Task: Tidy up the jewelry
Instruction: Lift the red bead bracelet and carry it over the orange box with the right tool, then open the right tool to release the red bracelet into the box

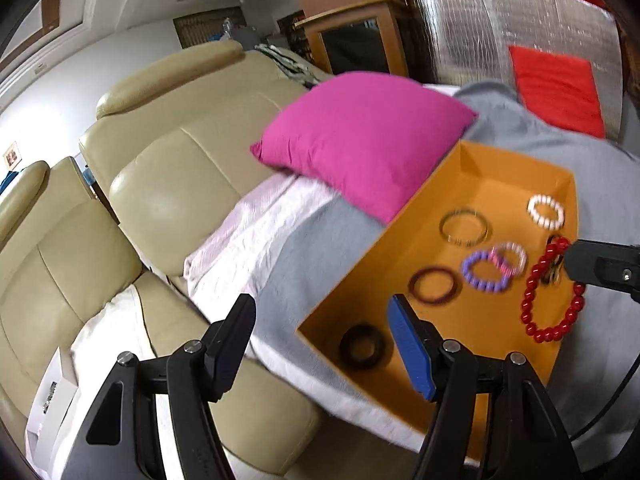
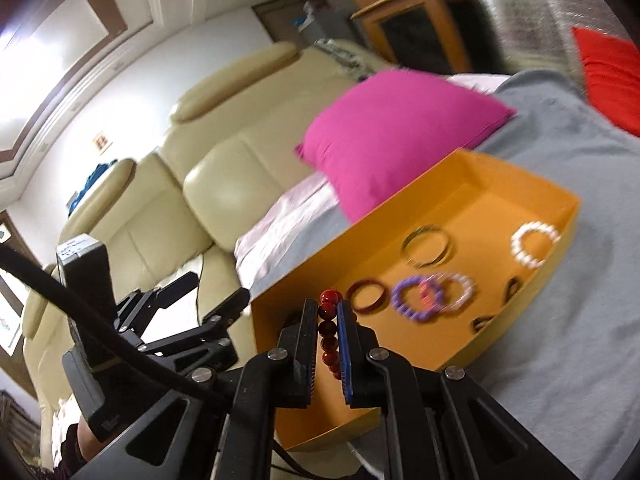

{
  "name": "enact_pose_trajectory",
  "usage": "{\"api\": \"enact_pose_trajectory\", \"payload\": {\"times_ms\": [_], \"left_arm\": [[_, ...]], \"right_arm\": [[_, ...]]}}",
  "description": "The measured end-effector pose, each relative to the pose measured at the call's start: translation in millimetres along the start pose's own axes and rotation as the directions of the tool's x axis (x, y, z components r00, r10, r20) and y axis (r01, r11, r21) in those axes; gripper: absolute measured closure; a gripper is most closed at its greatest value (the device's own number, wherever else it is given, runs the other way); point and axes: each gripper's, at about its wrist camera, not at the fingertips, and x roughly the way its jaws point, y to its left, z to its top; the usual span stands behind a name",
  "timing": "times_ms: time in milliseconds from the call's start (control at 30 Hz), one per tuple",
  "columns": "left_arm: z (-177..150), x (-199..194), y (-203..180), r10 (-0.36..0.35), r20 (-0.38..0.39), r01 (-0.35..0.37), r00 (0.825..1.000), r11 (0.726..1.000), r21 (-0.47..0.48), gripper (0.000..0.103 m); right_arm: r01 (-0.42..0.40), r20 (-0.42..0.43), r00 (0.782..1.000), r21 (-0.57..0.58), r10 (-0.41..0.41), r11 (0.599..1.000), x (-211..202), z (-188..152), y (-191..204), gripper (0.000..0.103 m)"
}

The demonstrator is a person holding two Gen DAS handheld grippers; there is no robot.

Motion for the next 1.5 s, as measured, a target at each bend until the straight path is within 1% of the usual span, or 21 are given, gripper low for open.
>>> {"api": "enact_pose_trajectory", "payload": {"times_ms": [100, 200, 367, 633, 800, 1033, 1300, 1433, 1500], "left_arm": [[-7, 0, -2, -0.009, -0.011, 0.009, 1.000, 1.000, 0.010, 0.034], [-8, -3, -5, -0.012, -0.003, 0.012, 1.000, 1.000, 0.015, 0.034], [-8, -4, -6, -0.005, 0.010, 0.005, 1.000, 1.000, 0.015, 0.034], [-7, -4, -14, -0.005, 0.022, 0.004, 1.000, 0.999, 0.042, 0.034], [-7, -3, -11, 0.004, 0.022, -0.005, 1.000, 0.999, 0.035, 0.034], [-10, 4, -16, 0.003, 0.000, -0.003, 1.000, 0.999, 0.047, 0.034], [-12, 9, -22, -0.001, -0.021, 0.003, 1.000, 0.998, 0.056, 0.034], [-10, 7, -25, -0.002, -0.027, 0.004, 1.000, 0.998, 0.059, 0.033], [-9, 5, -27, -0.004, -0.028, 0.005, 1.000, 0.998, 0.056, 0.033]], "right_arm": [[-0.023, -0.058, 0.998, -0.009, 0.022, 1.000, 18, -9, 6, 0.092], [-0.033, -0.098, 0.995, -0.027, 0.031, 0.999, 32, -15, 10, 0.092], [-0.016, -0.112, 0.994, -0.021, 0.013, 1.000, 43, -13, -2, 0.092], [-0.007, -0.170, 0.985, 0.000, 0.007, 1.000, 61, -12, -14, 0.092], [-0.016, -0.168, 0.986, -0.030, 0.011, 0.999, 60, -13, -7, 0.092], [0.006, -0.192, 0.981, -0.006, -0.008, 1.000, 68, -15, -15, 0.092], [0.072, -0.184, 0.980, -0.004, -0.072, 0.997, 65, -13, -22, 0.090], [0.102, -0.166, 0.981, 0.007, -0.100, 0.995, 57, -8, -28, 0.090], [0.126, -0.143, 0.982, 0.001, -0.125, 0.992, 51, -5, -30, 0.090]]}}
